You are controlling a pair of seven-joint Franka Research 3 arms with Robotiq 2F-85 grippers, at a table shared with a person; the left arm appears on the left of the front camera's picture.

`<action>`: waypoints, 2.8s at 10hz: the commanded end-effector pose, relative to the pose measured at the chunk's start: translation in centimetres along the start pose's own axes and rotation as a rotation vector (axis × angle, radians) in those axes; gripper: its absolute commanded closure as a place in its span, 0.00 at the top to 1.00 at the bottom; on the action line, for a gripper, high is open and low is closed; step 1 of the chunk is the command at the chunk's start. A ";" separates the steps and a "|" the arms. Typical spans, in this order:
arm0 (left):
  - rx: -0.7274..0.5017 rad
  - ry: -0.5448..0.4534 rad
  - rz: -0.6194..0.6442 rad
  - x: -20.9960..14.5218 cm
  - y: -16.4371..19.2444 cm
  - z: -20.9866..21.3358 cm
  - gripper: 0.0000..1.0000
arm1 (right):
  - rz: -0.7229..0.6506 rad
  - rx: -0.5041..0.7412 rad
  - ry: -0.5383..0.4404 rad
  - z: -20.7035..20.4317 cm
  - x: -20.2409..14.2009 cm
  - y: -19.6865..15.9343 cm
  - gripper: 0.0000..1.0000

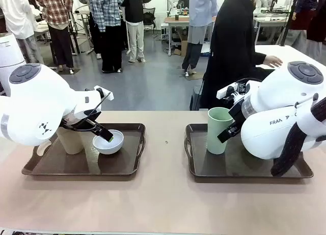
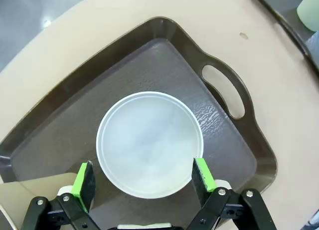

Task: Set up a tray with a mat and arrange the tableware.
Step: Pick up the Picnic Bowl and Reusable plastic cup from the Handle tray in front of the human's position and hold them in the air.

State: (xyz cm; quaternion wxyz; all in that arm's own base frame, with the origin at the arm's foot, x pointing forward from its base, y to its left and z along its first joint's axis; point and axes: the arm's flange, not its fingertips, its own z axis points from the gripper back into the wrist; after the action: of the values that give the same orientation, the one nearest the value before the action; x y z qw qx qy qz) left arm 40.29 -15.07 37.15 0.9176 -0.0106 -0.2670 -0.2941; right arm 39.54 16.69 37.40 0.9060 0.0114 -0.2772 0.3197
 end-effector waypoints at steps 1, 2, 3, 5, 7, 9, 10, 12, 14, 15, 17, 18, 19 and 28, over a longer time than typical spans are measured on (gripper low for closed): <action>0.000 0.000 0.000 0.0 0.0 0.0 1.00 | 0.000 0.000 0.000 0.0 0.0 0.0 1.00; 0.000 0.000 0.000 0.0 0.0 0.0 1.00 | 0.000 0.000 0.000 0.0 0.0 0.0 1.00; 0.000 0.000 0.000 0.0 0.0 0.0 1.00 | 0.000 0.000 0.000 0.0 0.0 0.0 1.00; 0.000 0.000 0.000 0.0 0.0 0.0 1.00 | 0.000 0.000 0.000 0.0 0.0 0.0 1.00; 0.000 0.000 0.000 0.0 0.0 0.0 1.00 | 0.000 0.000 0.000 0.0 0.0 0.0 1.00; 0.000 0.000 0.000 0.0 0.0 0.0 1.00 | 0.000 0.000 0.000 0.0 0.0 0.0 1.00; 0.000 0.000 0.000 0.0 0.0 0.0 1.00 | 0.000 0.000 0.000 0.0 0.0 0.0 1.00; 0.000 0.000 0.000 0.0 0.0 0.0 1.00 | 0.000 0.000 0.000 0.0 0.0 0.0 1.00; 0.000 0.000 0.000 0.0 0.0 0.0 1.00 | 0.000 0.000 0.000 0.0 0.0 0.0 1.00; 0.000 0.000 0.000 0.0 0.0 0.0 1.00 | 0.000 0.000 0.000 0.0 0.0 0.0 1.00; 0.000 0.000 -0.001 0.0 0.0 0.0 1.00 | 0.000 0.000 0.000 0.0 0.0 0.0 1.00; 0.089 0.027 -0.075 0.3 -0.5 3.8 1.00 | 0.022 -0.116 0.034 4.4 -0.1 1.5 1.00; 0.135 -0.012 -0.146 -0.2 0.1 9.2 1.00 | 0.029 -0.191 0.081 10.2 -1.0 2.8 1.00; -0.217 -0.154 0.129 1.9 6.4 17.7 1.00 | -0.334 0.194 -0.204 19.7 1.1 -3.6 1.00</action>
State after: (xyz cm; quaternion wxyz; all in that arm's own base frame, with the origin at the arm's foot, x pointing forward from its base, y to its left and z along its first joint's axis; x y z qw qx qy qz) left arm 32.19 -8.64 54.21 0.9129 -0.0329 -0.2776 -0.2974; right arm 28.64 12.65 55.58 0.9306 -0.0107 -0.2910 0.2218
